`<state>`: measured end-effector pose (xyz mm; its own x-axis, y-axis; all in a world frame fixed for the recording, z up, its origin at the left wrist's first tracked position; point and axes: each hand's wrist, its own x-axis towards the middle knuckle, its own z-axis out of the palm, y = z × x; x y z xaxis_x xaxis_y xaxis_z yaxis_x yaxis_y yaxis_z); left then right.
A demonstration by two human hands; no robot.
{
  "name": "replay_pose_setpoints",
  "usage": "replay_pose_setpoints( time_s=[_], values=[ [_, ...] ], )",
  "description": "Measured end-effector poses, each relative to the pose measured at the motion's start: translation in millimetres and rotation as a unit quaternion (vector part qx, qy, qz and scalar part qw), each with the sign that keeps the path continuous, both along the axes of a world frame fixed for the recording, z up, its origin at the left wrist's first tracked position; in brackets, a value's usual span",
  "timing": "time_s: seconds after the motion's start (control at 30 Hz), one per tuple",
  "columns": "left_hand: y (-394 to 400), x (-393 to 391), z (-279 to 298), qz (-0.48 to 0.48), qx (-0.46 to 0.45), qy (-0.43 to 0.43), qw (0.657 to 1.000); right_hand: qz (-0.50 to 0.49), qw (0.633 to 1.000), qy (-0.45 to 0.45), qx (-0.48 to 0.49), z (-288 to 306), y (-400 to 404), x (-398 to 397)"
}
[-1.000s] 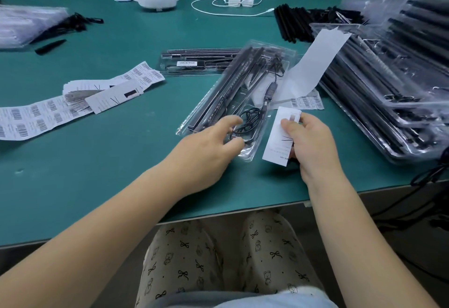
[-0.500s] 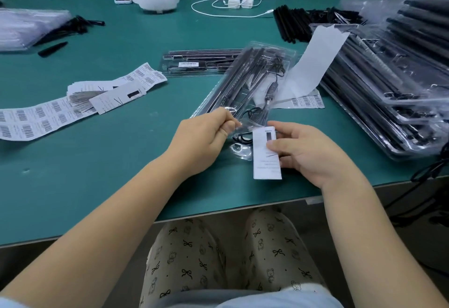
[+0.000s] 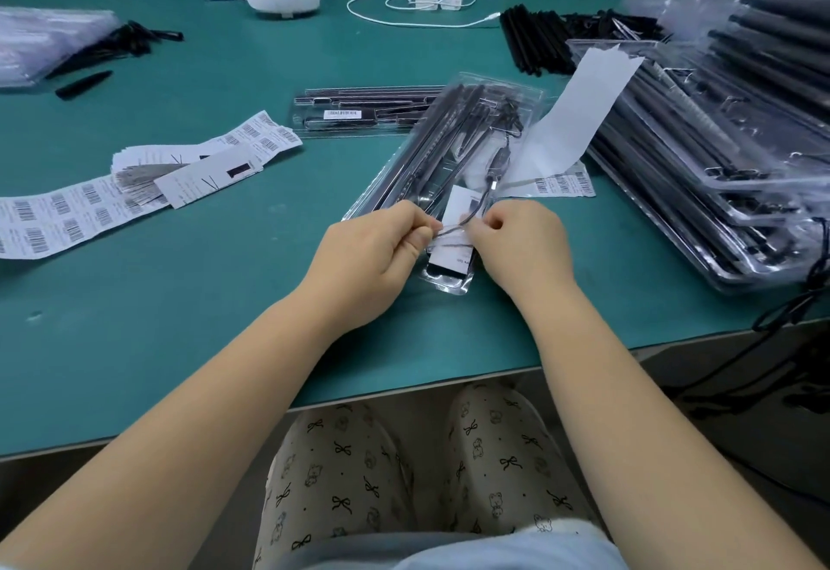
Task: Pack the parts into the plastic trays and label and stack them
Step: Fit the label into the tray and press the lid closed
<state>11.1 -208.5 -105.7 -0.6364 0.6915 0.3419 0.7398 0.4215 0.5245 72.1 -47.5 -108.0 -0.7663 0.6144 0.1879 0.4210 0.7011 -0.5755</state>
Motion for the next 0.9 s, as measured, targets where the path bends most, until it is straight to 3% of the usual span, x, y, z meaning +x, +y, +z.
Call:
replay_pose_setpoints(
  time_s=[0.2, 0.37, 0.47, 0.6, 0.77, 0.9],
  values=[
    [0.5, 1.0, 0.2, -0.006, 0.002, 0.001, 1.0, 0.111, 0.986, 0.063, -0.109, -2.4, -0.8, 40.4],
    [0.1, 1.8, -0.2, -0.009, 0.006, 0.011, 1.0, 0.158, 0.986, -0.016, 0.055, -11.5, -21.4, 48.5],
    [-0.2, 3.2, -0.9, -0.015, 0.006, 0.018, 1.0, 0.155, 0.984, -0.048, 0.077, -8.5, -21.0, 45.2],
    [-3.0, 3.3, -1.6, -0.063, 0.008, 0.056, 0.996, 0.172, 0.985, -0.004, -0.012, -6.3, -8.6, 49.7],
    [-8.5, 0.0, -2.7, -0.103, -0.01, 0.089, 0.991, 0.065, 0.981, 0.152, -0.106, -5.1, 2.1, 55.3],
    [-10.2, -1.3, -2.3, -0.123, -0.015, 0.08, 0.989, 0.162, 0.972, 0.12, -0.121, -4.5, -0.9, 58.5]
  ],
)
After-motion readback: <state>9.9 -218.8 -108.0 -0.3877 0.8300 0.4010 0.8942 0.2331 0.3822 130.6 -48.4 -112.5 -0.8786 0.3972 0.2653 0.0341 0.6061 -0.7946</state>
